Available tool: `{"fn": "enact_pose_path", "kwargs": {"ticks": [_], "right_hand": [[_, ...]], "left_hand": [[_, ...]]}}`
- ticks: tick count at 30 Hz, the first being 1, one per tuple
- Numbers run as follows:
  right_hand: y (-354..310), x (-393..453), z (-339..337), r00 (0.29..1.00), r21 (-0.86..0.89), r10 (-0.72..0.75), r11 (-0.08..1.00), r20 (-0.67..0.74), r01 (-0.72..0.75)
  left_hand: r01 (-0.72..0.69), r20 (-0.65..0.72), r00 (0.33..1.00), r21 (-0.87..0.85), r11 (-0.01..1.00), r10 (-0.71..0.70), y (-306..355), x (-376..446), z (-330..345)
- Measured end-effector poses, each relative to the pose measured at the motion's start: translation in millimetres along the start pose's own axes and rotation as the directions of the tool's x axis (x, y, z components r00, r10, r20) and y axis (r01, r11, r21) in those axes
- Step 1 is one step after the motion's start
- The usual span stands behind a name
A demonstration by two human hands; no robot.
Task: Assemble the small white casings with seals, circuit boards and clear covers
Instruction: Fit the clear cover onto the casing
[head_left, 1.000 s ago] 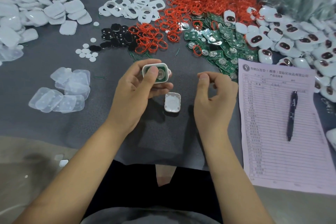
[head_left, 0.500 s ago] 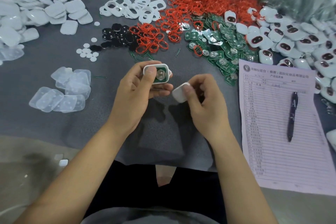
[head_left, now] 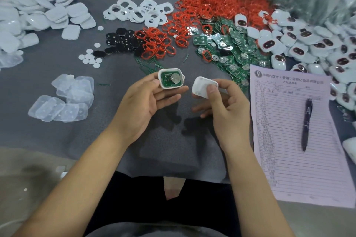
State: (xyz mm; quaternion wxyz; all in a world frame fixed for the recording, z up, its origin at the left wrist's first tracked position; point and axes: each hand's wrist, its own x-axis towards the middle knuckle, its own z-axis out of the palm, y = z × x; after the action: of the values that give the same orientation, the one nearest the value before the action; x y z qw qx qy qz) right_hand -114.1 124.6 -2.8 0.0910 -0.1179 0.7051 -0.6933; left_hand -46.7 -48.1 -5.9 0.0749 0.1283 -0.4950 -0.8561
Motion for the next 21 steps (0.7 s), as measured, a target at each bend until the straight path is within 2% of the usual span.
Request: {"fn": "enact_pose_path", "kwargs": {"ticks": [3, 7, 11, 15, 21], "right_hand": [[-1.9, -0.8, -0.2, 0.999, -0.02, -0.004, 1.0, 0.041, 0.005], [0.3, -0.8, -1.5, 0.999, -0.041, -0.032, 0.999, 0.01, 0.033], [2.4, 0.2, -1.3, 0.997, -0.078, -0.073, 0.994, -0.021, 0.071], [1.8, 0.5, -1.7, 0.999, 0.011, -0.044, 0.999, -0.025, 0.045], [-3.1, -0.8, -1.2, 0.999, 0.034, -0.042, 0.999, 0.0, 0.042]], "left_hand": [[0.059, 0.087, 0.995, -0.036, 0.998, -0.056, 1.0, 0.5, -3.5], [0.084, 0.141, 0.987, -0.022, 0.996, -0.08, 0.0, 0.9, -5.3], [0.079, 0.149, 0.986, -0.004, 0.997, -0.077, -1.1, 0.8, -6.8], [0.065, 0.148, 0.987, 0.0, 0.998, -0.065, -1.3, 0.7, -6.6], [0.051, 0.135, 0.99, 0.004, 0.999, -0.051, -2.1, 1.3, -5.5]]}}
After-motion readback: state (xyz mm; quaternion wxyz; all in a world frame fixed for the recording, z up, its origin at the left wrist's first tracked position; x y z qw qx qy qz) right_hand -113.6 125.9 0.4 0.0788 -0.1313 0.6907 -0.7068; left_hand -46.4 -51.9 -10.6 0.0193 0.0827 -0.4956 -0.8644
